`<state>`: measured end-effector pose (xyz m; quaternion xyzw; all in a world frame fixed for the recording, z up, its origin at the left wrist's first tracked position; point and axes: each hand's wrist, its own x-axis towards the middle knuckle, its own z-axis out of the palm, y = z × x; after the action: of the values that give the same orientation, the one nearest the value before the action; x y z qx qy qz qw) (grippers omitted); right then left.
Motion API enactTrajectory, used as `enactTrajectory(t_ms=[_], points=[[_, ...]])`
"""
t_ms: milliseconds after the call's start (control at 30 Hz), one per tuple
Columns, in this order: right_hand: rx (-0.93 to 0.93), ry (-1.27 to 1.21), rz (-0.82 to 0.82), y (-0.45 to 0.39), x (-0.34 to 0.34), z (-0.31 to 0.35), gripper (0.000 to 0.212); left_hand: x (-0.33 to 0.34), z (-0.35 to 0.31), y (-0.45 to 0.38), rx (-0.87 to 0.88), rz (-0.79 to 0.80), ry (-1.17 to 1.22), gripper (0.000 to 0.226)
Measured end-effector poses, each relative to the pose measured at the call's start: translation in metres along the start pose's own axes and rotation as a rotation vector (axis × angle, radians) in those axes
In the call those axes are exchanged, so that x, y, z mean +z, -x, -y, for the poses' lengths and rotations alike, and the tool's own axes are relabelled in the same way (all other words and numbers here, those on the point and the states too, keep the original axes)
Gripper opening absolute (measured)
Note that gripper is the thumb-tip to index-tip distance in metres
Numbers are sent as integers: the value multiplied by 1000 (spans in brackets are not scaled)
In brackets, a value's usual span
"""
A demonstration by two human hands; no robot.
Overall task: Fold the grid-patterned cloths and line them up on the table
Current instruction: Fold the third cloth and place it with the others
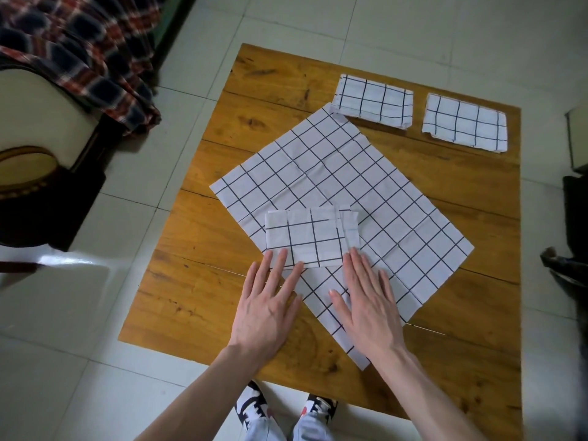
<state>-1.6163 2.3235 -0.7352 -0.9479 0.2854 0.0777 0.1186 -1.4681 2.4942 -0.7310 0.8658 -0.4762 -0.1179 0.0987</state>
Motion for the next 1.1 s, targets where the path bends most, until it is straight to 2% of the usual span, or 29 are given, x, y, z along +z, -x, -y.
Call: enactTrajectory(t_ms=[100, 200, 300, 367, 467, 600, 867, 1000, 1100], points=[[25, 1, -48, -3, -6, 2, 70, -5, -11, -8, -88, -75, 69, 45], [66, -37, -162, -16, -20, 8, 57, -12, -19, -27, -188, -178, 139, 29], [43, -29, -234, -37, -32, 18, 49, -13, -21, -43, -199, -183, 103, 38], [-53, -28, -204, -51, -33, 26, 50, -10, -22, -51, -185, -160, 68, 48], [-189, -28, -76, -69, -26, 34, 56, -6, -22, -58, -125, -116, 54, 56], [-119, -23, 10, -78, -14, 28, 66, 0, -15, -58, -61, -98, 20, 57], [-104, -11, 5, -77, -12, 24, 73, 3, -8, -54, -64, -46, 49, 58], [-88, -77, 41, -79, -23, 27, 71, -12, -16, -58, -204, -117, 93, 52], [-53, -100, -96, -79, -35, 31, 60, -23, -24, -67, -440, -181, 171, 56]])
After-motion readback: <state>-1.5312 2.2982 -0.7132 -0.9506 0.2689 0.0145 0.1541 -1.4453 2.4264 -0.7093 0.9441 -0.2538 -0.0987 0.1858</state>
